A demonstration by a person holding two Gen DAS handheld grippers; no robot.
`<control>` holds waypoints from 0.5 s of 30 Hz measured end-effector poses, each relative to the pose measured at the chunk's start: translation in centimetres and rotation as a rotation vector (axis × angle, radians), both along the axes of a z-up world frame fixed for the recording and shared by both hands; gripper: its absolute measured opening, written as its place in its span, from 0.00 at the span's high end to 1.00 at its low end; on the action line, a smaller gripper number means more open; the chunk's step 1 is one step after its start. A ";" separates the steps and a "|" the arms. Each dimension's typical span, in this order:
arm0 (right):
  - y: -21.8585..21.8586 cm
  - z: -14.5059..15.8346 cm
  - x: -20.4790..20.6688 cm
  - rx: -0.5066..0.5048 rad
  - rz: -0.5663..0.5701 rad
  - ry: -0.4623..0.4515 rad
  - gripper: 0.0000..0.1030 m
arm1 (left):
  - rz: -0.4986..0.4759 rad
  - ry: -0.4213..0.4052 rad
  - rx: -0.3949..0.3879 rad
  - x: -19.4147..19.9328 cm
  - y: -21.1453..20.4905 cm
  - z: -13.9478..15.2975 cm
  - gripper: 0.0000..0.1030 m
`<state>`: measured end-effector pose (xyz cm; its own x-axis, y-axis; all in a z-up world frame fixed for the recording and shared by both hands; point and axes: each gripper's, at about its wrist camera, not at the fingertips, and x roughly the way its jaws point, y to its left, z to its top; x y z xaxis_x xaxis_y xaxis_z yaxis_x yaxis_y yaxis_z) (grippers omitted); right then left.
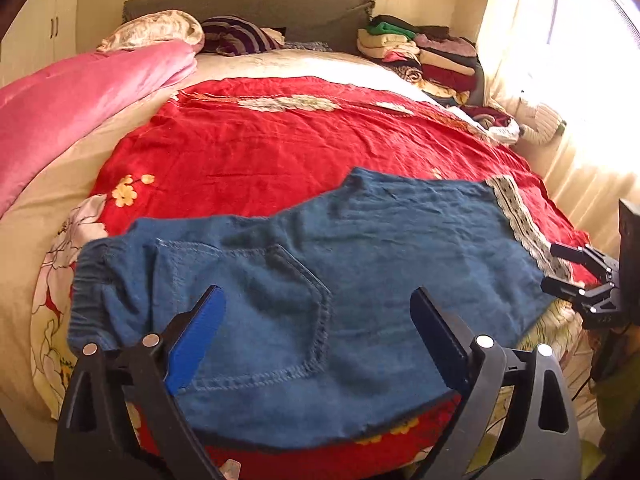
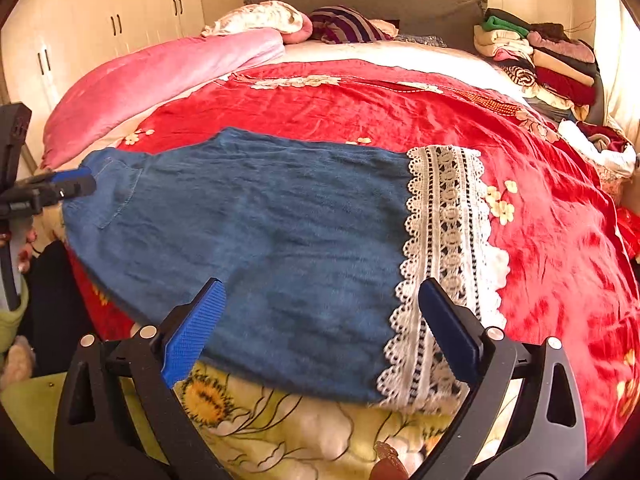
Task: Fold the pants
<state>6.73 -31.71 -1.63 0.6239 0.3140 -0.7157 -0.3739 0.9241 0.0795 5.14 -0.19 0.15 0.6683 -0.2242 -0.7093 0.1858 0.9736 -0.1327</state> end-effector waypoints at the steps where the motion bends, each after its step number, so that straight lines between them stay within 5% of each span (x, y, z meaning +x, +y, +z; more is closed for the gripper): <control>1: 0.1 0.0 -0.1 0.004 0.005 0.003 0.11 | -0.009 0.004 0.003 -0.2 -0.5 -0.2 0.10; 10: 0.7 -1.4 -0.3 -0.028 0.009 0.047 0.11 | -0.108 0.117 0.097 -1.1 -3.5 -4.3 0.17; 15: 0.5 -3.3 -0.5 -0.054 0.002 0.116 0.11 | -0.122 0.109 0.208 -1.2 -4.5 -5.9 0.16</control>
<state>6.22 -31.25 -4.93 0.5352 0.2743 -0.7990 -0.3668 0.9274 0.0727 3.91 -4.69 -5.79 0.5625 -0.1398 -0.8149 0.2986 0.9534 0.0426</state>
